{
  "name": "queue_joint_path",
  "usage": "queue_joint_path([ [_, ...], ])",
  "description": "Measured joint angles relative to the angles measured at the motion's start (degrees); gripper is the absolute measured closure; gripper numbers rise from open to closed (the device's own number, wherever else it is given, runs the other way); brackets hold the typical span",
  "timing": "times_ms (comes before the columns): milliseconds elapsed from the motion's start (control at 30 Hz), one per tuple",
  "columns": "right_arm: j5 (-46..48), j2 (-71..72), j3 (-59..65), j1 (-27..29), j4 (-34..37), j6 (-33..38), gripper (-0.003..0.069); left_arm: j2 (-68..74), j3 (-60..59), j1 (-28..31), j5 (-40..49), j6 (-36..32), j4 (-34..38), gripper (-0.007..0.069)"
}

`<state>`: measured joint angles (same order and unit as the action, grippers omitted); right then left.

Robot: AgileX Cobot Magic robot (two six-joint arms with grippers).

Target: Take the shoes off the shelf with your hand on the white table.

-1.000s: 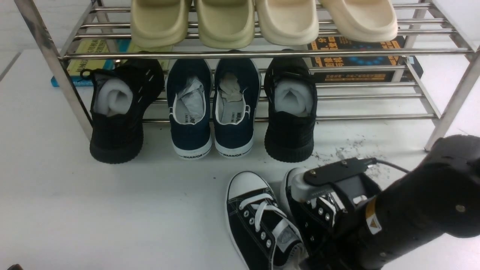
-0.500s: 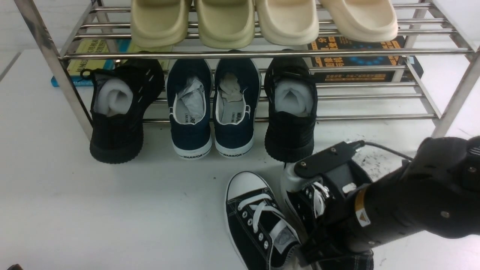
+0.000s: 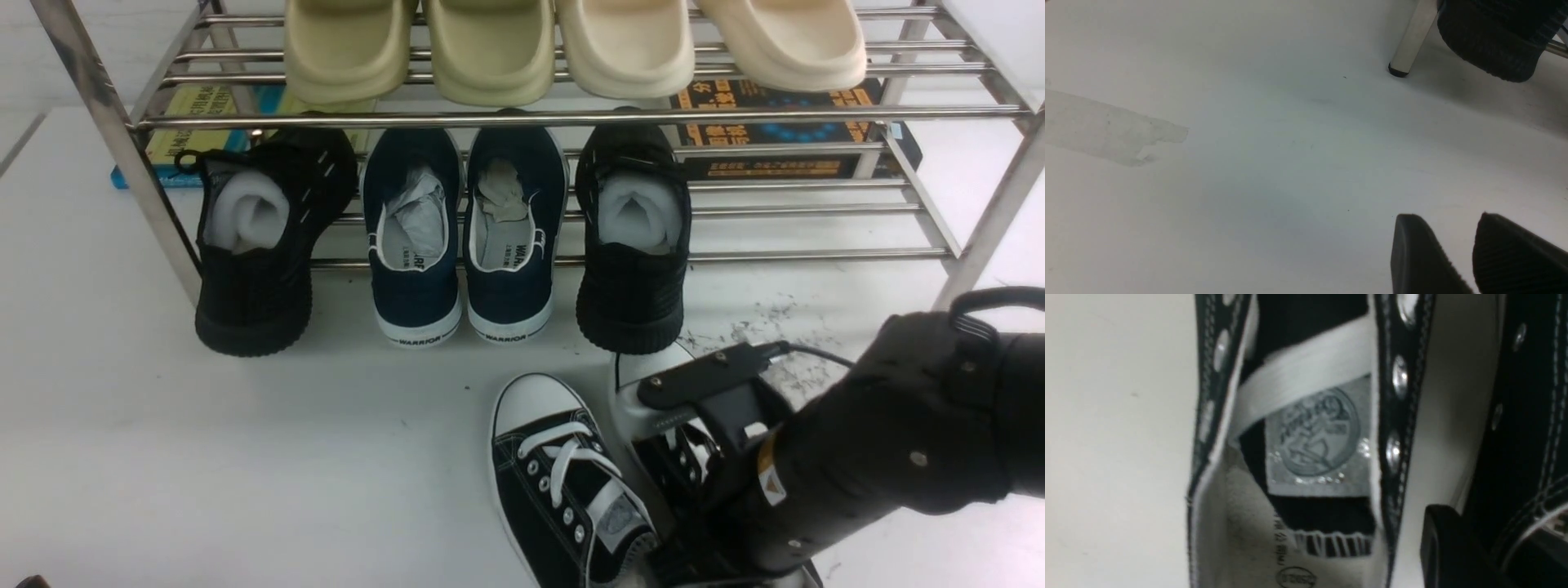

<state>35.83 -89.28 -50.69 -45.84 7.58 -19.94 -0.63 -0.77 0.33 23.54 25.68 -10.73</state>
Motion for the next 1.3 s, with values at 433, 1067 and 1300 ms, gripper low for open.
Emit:
queue_joint_path([
  [433,-4.93,0.0,0.0,0.11,15.91,11.53,0.0379,0.0,0.0,0.0,0.0,0.0,0.0,0.0383],
  [1067,18.58,4.77,-12.34,0.13,11.91,17.54,0.038,-0.04,0.0,0.0,0.0,0.0,0.0,0.0383],
  [1300,32.23,13.18,-14.78,0.13,1.05,17.48,0.0487,-0.04,0.0,0.0,0.0,0.0,0.0,0.0383],
])
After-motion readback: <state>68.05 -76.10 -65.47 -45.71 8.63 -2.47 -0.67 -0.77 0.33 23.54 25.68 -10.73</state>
